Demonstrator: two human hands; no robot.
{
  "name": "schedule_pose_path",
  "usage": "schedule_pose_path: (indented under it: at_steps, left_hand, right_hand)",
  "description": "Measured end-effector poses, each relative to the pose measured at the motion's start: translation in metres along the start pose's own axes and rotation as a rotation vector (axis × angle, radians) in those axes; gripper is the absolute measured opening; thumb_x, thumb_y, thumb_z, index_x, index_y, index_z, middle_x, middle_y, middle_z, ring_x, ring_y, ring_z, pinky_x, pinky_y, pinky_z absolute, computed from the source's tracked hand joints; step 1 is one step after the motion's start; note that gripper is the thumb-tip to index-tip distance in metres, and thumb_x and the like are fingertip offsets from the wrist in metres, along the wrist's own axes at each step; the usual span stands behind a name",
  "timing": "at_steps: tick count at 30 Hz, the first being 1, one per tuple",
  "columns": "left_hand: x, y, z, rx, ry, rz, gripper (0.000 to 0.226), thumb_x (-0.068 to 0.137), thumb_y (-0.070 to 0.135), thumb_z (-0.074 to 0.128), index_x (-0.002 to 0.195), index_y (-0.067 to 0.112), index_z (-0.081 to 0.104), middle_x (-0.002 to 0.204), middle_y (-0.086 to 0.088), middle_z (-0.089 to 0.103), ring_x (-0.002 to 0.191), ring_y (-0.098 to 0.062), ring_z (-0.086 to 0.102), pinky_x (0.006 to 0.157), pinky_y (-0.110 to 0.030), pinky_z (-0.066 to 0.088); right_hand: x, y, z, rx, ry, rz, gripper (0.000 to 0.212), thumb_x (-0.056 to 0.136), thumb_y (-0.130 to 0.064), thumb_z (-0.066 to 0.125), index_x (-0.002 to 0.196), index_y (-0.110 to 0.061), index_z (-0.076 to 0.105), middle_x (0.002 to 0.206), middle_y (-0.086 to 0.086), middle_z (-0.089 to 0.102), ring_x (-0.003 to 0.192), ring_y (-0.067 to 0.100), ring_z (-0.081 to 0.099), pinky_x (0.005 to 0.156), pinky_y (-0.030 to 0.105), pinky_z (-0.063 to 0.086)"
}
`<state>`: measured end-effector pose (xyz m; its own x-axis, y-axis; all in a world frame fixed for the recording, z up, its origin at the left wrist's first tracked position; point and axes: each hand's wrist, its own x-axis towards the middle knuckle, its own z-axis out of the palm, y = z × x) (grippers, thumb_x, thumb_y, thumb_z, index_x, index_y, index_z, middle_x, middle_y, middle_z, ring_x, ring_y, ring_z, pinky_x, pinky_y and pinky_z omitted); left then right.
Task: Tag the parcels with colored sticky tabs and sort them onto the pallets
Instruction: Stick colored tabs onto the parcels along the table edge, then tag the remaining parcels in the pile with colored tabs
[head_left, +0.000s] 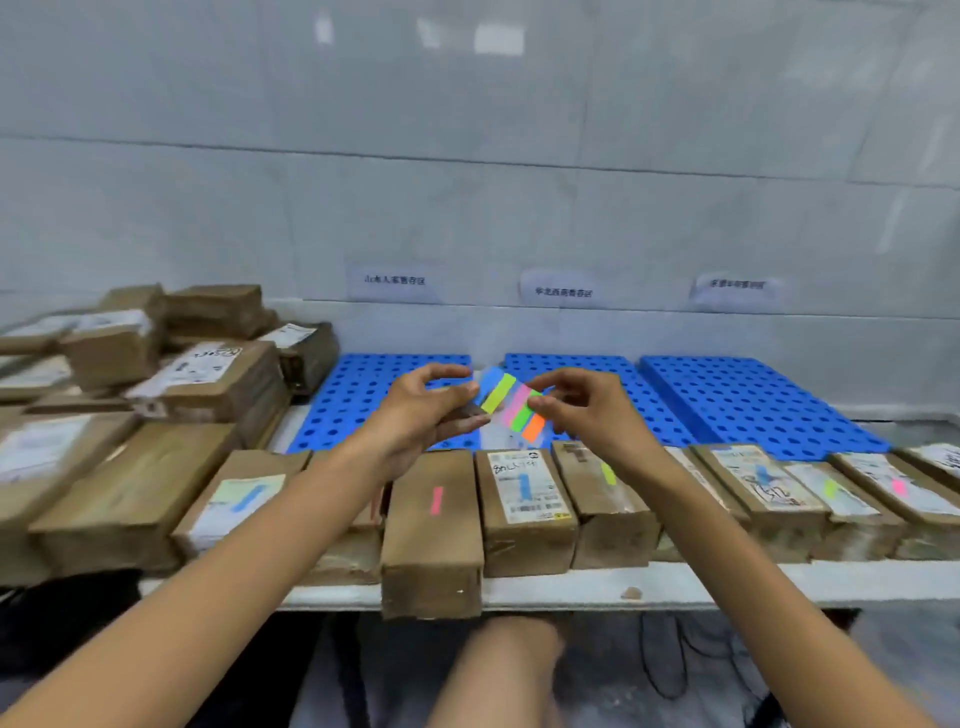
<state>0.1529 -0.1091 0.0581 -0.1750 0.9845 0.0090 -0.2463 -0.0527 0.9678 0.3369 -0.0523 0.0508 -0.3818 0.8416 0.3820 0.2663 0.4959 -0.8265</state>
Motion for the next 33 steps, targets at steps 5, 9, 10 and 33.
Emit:
schedule_pose_path:
  at_steps: [5,9,10,33]
  left_hand:
    - [-0.025,0.002,-0.065,-0.008,0.252,0.054,0.017,0.085,-0.005,0.061,0.094,0.008,0.057,0.074,-0.013,0.063,0.053,-0.013,0.067,0.057,-0.019,0.057]
    - [-0.039,-0.001,-0.102,-0.014,0.409,0.094,0.015,0.084,-0.003,0.064,0.090,0.009,0.056,0.078,-0.011,0.064,0.053,-0.008,0.066,0.053,-0.016,0.055]
    - [-0.043,-0.002,-0.110,-0.019,0.439,0.106,0.015,0.084,-0.003,0.063,0.089,0.009,0.055,0.079,-0.011,0.064,0.055,-0.008,0.066,0.054,-0.017,0.056]
    - [-0.055,-0.002,-0.302,0.938,0.776,0.175,0.019,0.088,0.005,0.055,0.105,0.009,0.064,0.103,-0.002,0.063,0.098,-0.017,0.058,0.078,-0.018,0.041]
  right_hand:
    - [0.008,-0.014,0.067,0.122,-0.202,0.088,0.006,0.085,-0.015,0.067,0.084,-0.011,0.063,0.057,0.002,0.063,0.046,0.010,0.053,0.046,0.022,0.039]
    - [0.010,-0.024,0.111,0.198,-0.322,0.190,0.013,0.087,-0.017,0.065,0.076,-0.012,0.061,0.048,-0.005,0.060,0.043,0.007,0.054,0.044,0.019,0.041]
    - [0.009,-0.024,0.123,0.223,-0.355,0.218,0.012,0.087,-0.015,0.065,0.077,-0.010,0.060,0.049,-0.004,0.061,0.043,0.007,0.054,0.043,0.018,0.042]
    - [0.043,-0.064,0.287,-0.391,-0.347,-0.224,0.023,0.092,-0.025,0.055,0.109,-0.011,0.062,0.106,0.009,0.060,0.101,0.021,0.054,0.081,0.030,0.041]
